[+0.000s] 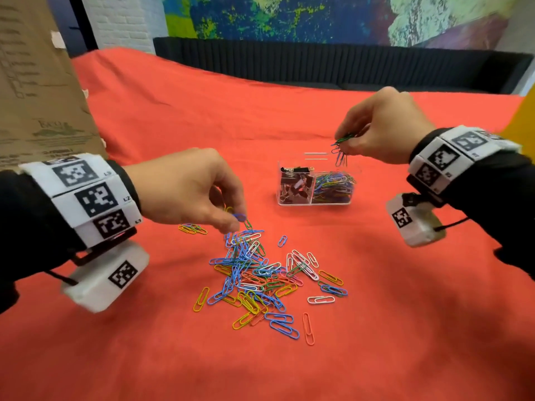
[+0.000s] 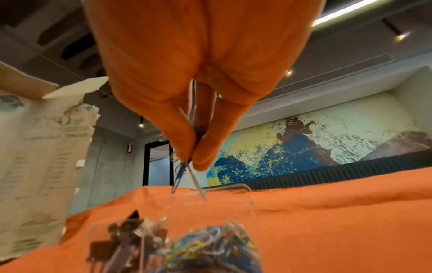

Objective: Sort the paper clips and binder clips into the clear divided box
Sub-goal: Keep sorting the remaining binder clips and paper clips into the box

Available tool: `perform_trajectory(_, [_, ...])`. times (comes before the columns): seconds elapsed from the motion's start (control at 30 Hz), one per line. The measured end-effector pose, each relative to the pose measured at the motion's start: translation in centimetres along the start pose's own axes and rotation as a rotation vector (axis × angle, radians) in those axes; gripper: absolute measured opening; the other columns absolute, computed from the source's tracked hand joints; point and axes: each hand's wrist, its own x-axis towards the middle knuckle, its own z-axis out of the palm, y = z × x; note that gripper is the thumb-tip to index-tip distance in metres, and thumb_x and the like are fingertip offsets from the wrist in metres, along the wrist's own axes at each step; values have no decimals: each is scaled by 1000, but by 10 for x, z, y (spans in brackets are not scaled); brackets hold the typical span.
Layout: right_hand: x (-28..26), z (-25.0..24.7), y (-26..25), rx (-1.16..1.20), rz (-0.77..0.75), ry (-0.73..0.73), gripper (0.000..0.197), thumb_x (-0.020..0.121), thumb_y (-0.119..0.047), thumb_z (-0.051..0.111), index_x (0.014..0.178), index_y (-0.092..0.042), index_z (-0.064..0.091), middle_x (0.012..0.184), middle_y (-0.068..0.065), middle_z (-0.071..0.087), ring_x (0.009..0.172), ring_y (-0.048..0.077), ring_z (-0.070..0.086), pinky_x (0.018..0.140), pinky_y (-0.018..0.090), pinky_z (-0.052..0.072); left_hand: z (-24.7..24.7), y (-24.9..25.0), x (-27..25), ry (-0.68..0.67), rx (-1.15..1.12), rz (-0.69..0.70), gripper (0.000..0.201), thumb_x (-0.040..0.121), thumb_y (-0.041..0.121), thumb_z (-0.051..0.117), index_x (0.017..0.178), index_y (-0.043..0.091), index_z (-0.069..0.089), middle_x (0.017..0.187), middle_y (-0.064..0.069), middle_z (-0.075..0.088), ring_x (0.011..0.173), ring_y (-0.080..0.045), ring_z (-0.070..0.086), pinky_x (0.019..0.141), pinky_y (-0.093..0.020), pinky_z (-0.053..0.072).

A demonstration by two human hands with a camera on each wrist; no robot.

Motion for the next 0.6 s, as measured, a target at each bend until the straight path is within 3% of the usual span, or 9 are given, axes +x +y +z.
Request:
perform_trajectory(0.07, [5,14,5,3,12,16,22,69,-10,78,74,-31,74,71,1,73,63,7,66,59,6,46,-1,2,6,61,-4,5,11,71,26,83,78,29,75,64,18,70,55,4,61,55,-14,47])
perform_trajectory(0.17, [5,26,11,19,40,-10,21,69,-11,81,77,-30,75,73,0,74,71,14,71,67,20,54,-5,7,22,158,-47,17,12,71,20,83,80,23,76,69,9,75,64,-3,69,62,-19,54])
perform_trajectory(0.27, [0,27,17,96,59,-77,31,69,-2,80,86,-27,76,80,-3,76,73,8,73,67,19,58,-10,15,48,258,-50,42,12,72,17,82,82,19,76,71,4,76,70,-8,73,71,-27,59])
perform_trajectory(0.4, [-8,12,27,90,56,-20,33,71,3,74,85,-26,77,81,-7,75,76,7,73,69,19,57,-10,32,91,366,-22,58,10,71,22,80,81,22,76,71,4,75,71,-10,72,74,-34,59])
perform_trajectory(0.5, [-20,2,34,40,53,-9,26,73,-3,71,83,-27,77,78,-12,74,74,5,72,66,18,56,-6,46,127,420,-6,44,11,70,22,77,80,21,77,69,5,74,70,-9,72,74,-32,58])
perform_trajectory(0.6, [-37,-4,42,7,40,-28,23,74,-8,70,82,-29,76,76,-13,74,74,5,71,70,24,59,1,56,155,428,38,27,12,70,23,78,83,21,77,73,4,75,70,-7,69,71,-21,55])
